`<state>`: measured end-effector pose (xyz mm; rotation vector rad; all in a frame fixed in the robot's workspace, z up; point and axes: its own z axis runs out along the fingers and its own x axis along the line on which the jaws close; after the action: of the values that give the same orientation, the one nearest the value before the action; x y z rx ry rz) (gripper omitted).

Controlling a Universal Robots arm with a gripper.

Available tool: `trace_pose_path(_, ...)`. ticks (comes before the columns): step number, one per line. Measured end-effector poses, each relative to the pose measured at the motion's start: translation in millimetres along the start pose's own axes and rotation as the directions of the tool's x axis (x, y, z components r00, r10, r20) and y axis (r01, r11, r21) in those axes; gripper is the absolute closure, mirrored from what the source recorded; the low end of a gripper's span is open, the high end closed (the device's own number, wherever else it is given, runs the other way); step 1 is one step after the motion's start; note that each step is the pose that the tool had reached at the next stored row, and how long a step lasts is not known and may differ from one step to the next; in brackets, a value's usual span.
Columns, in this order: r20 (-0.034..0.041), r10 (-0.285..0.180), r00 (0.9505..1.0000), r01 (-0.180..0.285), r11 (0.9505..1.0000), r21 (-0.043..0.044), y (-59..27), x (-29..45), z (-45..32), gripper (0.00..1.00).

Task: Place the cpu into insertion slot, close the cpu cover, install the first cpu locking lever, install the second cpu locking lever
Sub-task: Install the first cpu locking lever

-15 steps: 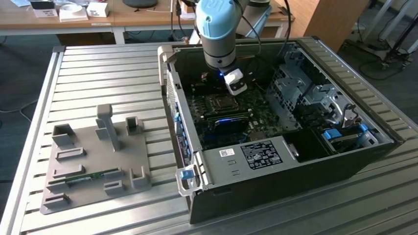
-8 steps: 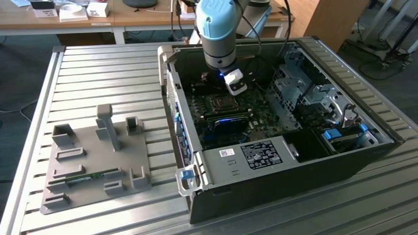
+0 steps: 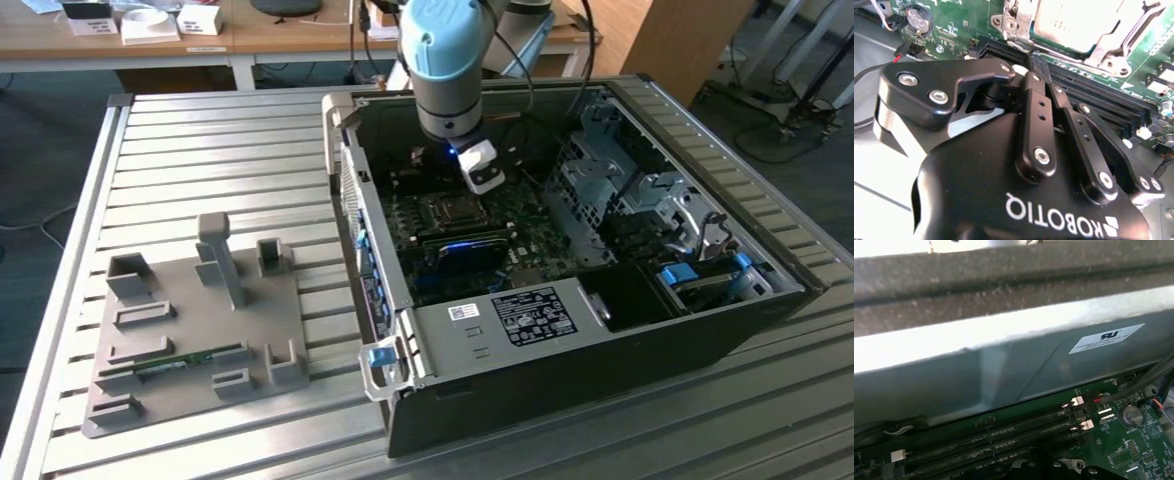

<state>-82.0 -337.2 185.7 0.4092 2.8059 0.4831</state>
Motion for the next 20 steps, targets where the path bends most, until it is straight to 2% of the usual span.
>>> trace_pose_path(9,0.0012,-0.001,1.0000,0.001,1.0000,0.0048,3.4,-1.9,-8.7,0.89)
trace_pose_path(10,0.0033,-0.004,1.0000,0.004,0.9999,0.0125,3.6,-2.0,-9.0,0.89)
trace_pose_path(11,0.0061,-0.008,0.9999,0.008,0.9996,0.0253,3.6,-2.0,-9.2,0.89)
trace_pose_path(14,0.0166,-0.024,0.9996,0.023,0.9972,0.0712,3.6,-2.1,-9.2,0.89)
trace_pose_path(15,0.0175,-0.025,0.9995,0.024,0.9969,0.0753,3.6,-2.1,-9.2,0.89)
trace_pose_path(20,0.0175,-0.025,0.9995,0.024,0.9968,0.0761,4.1,-2.4,-10.6,0.89)
